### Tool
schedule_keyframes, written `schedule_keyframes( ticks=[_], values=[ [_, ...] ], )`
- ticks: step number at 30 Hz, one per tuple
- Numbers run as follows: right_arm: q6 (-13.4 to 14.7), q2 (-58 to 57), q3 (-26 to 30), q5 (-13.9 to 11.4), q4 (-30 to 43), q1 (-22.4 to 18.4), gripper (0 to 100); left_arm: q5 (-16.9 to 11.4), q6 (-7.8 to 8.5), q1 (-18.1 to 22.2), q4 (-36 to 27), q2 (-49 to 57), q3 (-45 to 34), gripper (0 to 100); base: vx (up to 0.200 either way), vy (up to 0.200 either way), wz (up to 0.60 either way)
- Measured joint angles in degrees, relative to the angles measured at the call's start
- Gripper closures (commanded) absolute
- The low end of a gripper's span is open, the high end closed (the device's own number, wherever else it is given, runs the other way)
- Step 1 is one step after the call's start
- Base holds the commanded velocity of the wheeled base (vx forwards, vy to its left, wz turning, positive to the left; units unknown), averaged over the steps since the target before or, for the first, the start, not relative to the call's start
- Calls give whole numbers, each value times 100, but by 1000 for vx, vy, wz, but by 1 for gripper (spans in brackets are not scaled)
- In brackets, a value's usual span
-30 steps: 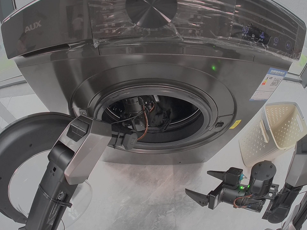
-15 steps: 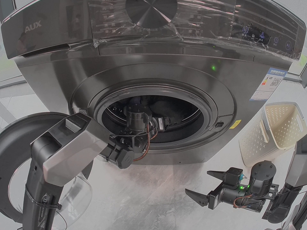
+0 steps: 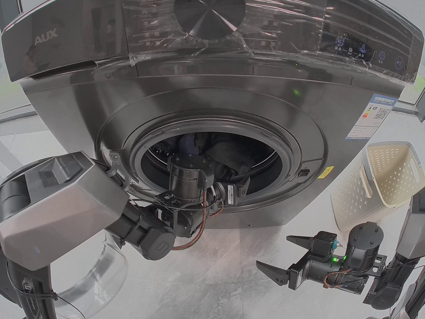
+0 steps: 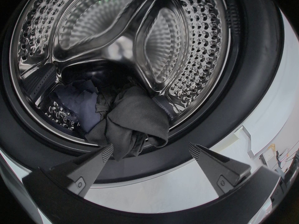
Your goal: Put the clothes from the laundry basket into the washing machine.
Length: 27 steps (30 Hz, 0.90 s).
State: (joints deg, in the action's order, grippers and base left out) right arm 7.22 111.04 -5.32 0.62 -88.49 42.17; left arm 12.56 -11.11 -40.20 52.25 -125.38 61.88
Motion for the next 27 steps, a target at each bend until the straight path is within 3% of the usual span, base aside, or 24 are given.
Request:
schedule_keyframes(
  ticks=[10, 24, 25, 27],
  values=[
    [0, -13, -5, 0, 0, -2, 0, -90, -5, 46, 117, 241, 39, 0, 0, 0, 0],
    [6, 9, 9, -2, 0, 0, 0, -255, 22, 432, 380, -976, 1207, 0, 0, 0, 0],
    [6, 12, 9, 0, 2, 0, 0, -260, 24, 444, 372, -1051, 1279, 100, 0, 0, 0],
    [11, 21, 9, 0, 2, 0, 0, -268, 41, 453, 361, -1175, 1428, 100, 0, 0, 0]
  ],
)
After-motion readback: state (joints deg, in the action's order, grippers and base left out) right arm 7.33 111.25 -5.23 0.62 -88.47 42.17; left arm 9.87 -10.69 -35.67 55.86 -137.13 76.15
